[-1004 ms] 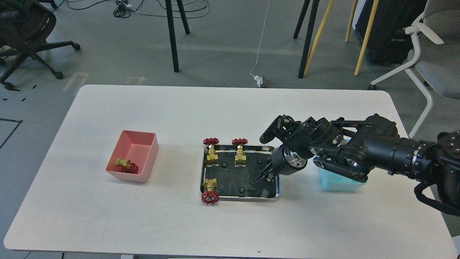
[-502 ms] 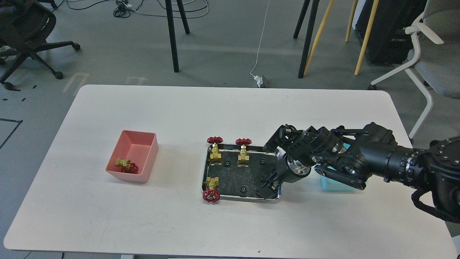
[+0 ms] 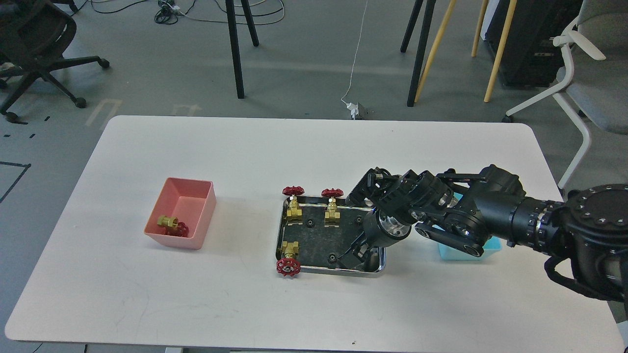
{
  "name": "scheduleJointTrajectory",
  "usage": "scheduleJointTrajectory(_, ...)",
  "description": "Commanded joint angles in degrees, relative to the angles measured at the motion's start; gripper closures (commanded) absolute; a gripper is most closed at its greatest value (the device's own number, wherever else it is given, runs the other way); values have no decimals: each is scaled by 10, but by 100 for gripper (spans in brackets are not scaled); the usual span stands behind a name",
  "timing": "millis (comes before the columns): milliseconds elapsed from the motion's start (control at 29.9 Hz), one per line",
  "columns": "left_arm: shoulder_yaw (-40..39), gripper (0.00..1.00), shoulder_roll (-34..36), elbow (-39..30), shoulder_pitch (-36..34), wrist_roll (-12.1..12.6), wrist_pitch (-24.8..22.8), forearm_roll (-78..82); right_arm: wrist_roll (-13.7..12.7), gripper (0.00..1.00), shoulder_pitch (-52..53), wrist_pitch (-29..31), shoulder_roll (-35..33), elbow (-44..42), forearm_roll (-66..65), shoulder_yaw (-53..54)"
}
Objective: Place valve in pink box and gear in blue box
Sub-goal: 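Lower the right gripper and grasp the small black gear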
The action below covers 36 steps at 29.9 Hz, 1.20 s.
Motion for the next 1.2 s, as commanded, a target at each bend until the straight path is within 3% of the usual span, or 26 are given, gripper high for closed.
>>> scheduleJointTrajectory(0, 0, 0, 1, 1, -1, 0, 0, 0, -5, 12, 1, 0, 0, -3, -1, -11)
scheduleJointTrajectory(234, 0, 0, 2, 0, -1, 0, -1, 0, -1, 9, 8, 0, 6, -18, -1, -12)
scheduleJointTrajectory(401, 0, 0, 2, 0, -1, 0, -3, 0, 7, 18, 10, 0, 9, -18, -1, -28)
scheduleJointTrajectory(702, 0, 0, 3, 0, -1, 0, -4, 0, 9, 22, 15, 0, 13, -18, -1, -37)
scheduleJointTrajectory(1171, 0, 0, 4, 0, -1, 0, -3, 0, 5, 44, 31, 0, 20, -19, -18, -50)
